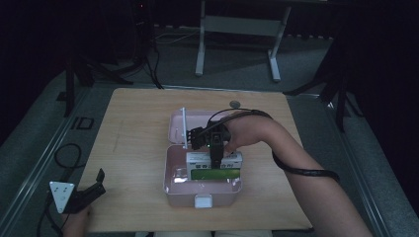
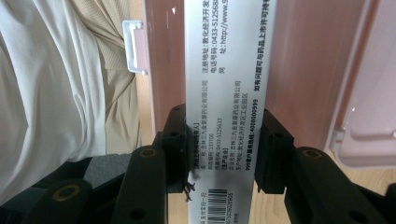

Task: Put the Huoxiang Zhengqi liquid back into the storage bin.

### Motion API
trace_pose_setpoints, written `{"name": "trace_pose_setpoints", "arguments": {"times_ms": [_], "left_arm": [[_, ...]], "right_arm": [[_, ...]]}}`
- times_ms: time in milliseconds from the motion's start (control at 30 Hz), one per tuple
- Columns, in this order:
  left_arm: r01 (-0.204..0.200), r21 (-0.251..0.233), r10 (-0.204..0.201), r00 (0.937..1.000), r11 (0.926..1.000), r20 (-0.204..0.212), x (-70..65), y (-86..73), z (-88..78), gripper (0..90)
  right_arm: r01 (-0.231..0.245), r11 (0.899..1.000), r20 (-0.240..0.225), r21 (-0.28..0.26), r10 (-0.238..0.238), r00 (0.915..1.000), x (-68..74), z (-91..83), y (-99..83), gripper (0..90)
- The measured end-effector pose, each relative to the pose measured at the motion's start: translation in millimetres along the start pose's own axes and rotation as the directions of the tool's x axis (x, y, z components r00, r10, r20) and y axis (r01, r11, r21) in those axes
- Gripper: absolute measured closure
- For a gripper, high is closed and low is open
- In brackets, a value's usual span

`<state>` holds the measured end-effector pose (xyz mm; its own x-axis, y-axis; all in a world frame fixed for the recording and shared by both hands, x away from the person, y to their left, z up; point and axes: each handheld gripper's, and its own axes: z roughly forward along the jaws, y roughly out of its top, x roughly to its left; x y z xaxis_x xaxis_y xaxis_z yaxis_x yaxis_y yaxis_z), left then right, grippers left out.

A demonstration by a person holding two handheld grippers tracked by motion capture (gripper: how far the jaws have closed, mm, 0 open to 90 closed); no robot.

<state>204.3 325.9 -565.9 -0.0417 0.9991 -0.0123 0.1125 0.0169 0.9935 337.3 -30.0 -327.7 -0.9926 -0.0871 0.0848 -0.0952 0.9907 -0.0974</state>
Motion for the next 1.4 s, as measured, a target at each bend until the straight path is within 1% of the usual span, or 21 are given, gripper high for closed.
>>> {"name": "trace_pose_setpoints", "arguments": {"times_ms": [33,67,200,233,333,433,467,667,800,867,1200,1400], "left_arm": [[-0.001,0.0,0.001,1.0,1.0,0.0,-0.1,0.0,-0.1,0.4],[-0.001,-0.001,0.001,1.0,1.0,0.0,-0.2,0.0,-0.1,0.4],[-0.001,0.001,0.001,1.0,1.0,0.001,-0.1,0.0,0.0,0.4],[-0.001,0.0,0.001,1.0,1.0,0.001,-0.1,0.0,0.0,0.4],[-0.001,0.001,0.001,1.0,1.0,0.001,-0.1,0.1,0.1,0.4],[-0.001,0.001,0.001,1.0,1.0,0.001,0.0,0.1,0.1,0.4],[-0.001,0.001,0.001,1.0,1.0,0.001,-0.1,0.0,0.1,0.4],[-0.002,0.002,0.002,1.0,1.0,0.002,-0.2,0.1,0.1,0.4],[-0.003,0.003,0.003,1.0,1.0,0.002,-0.2,0.1,0.2,0.4],[-0.002,0.002,0.002,1.0,1.0,0.002,-0.2,0.1,0.2,0.4],[-0.006,0.005,0.006,1.0,1.0,0.003,0.0,0.3,0.5,0.4],[-0.005,0.006,0.005,1.0,1.0,0.004,-0.1,0.2,0.5,0.4]], "right_arm": [[-0.001,1.0,-0.002,-0.001,0.001,1.0,0.3,1.0,1.5,62.0],[0.01,1.0,-0.002,0.002,-0.01,1.0,1.3,2.8,5.3,62.0],[0.026,1.0,-0.009,0.009,-0.025,0.9996,4.8,10.8,13.9,62.0],[0.026,1.0,-0.009,0.009,-0.025,0.9996,4.8,10.8,13.9,62.0],[0.038,0.999,-0.009,0.019,-0.037,0.9993,8.2,18.1,18.1,62.0],[0.046,0.999,-0.02,0.013,-0.045,0.9988,9.0,24.7,19.8,62.0],[0.038,0.999,-0.026,0.013,-0.038,0.9989,8.4,29.6,20.2,62.0],[0.033,0.999,-0.035,0.015,-0.033,0.9989,7.2,39.1,18.8,62.0],[0.023,1.0,-0.041,0.002,-0.023,0.9989,4.6,46.7,16.1,62.0],[0.017,1.0,-0.054,-0.002,-0.017,0.9984,3.6,51.2,14.8,62.0],[0.012,1.0,-0.063,0.024,-0.01,0.9979,1.3,76.6,12.8,62.0],[0.01,1.0,-0.076,0.022,-0.009,0.9971,-1.2,90.7,11.3,62.0]]}}
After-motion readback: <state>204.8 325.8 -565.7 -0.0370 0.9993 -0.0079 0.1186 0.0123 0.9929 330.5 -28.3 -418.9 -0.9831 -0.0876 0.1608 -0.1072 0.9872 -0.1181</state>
